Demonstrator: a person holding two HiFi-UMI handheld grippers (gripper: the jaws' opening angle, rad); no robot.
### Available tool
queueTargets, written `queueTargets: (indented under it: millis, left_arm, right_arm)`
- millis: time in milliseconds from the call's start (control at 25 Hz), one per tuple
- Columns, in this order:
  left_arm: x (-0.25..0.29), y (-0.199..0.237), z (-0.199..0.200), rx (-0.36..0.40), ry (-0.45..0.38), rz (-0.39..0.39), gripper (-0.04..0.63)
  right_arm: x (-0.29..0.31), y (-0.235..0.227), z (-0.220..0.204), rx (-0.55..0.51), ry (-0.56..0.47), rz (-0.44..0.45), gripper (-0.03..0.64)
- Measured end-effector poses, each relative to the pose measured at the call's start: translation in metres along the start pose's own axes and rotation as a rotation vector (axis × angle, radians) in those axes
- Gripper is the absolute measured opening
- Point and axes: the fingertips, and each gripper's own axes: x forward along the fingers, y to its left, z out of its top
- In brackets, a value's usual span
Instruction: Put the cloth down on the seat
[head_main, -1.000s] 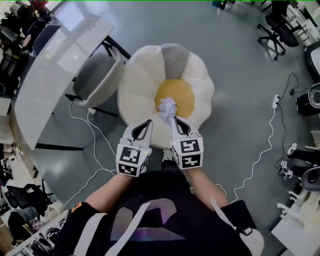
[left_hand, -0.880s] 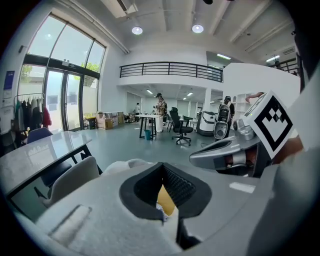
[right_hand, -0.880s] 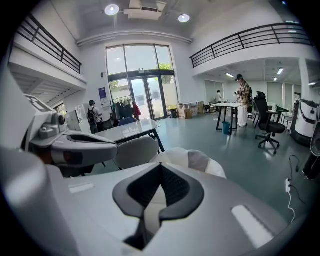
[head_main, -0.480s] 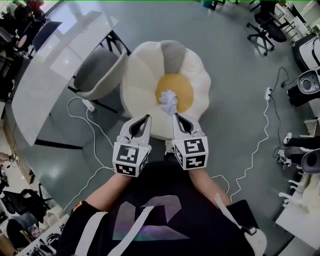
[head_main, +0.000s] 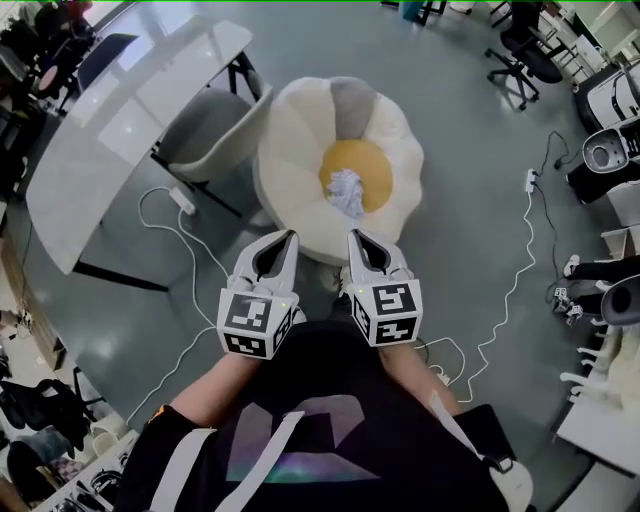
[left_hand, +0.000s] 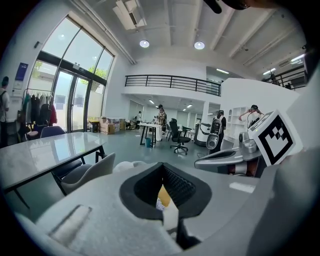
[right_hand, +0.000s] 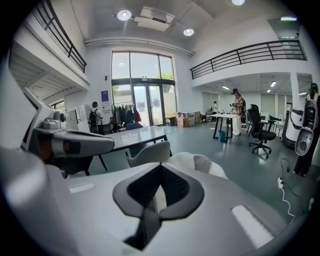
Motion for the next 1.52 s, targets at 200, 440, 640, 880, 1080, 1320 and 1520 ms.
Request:
queueTargets:
  millis: [200,440,640,880,1080,1320,1520]
  left_arm:
    - [-0.024,-0.007,-0.004,0.008,-0.018,-0.031,0.000]
    - [-0.031,-0.022,0.015,0.011,-0.068,-0.054,-0.001]
    - [-0.022,-0.042,0.024,0.040,-0.079,-0.096,0.000]
    - [-0.015,-0.056,0.016,0.055,-0.055,-0.123,0.000]
    - [-0.012,-0.060,0.012,0.055,-0.050,-0.130,0.000]
    - [-0.015,-0.060,0.008,0.048,-0.049,-0.133,0.000]
    - [-0.017,-0.054,0.006,0.039,-0.049,-0.127,0.000]
  right_arm:
    - [-0.020,0.020,-0.005,0.004,-0.004,-0.011,0.000]
    - [-0.045,0.019,0.011,-0.006,-0.032,-0.026,0.002]
    - [-0.056,0.017,0.013,-0.024,-0.044,-0.005,0.002]
    - [-0.062,0.015,-0.002,-0.033,-0.003,-0.006,0.000]
    - [-0.068,0.006,-0.011,0.000,0.007,-0.029,0.000]
    - [-0.070,0.008,-0.015,0.019,0.011,-0.033,0.000]
    - [-0.068,0.010,-0.017,0.032,0.017,-0.043,0.000]
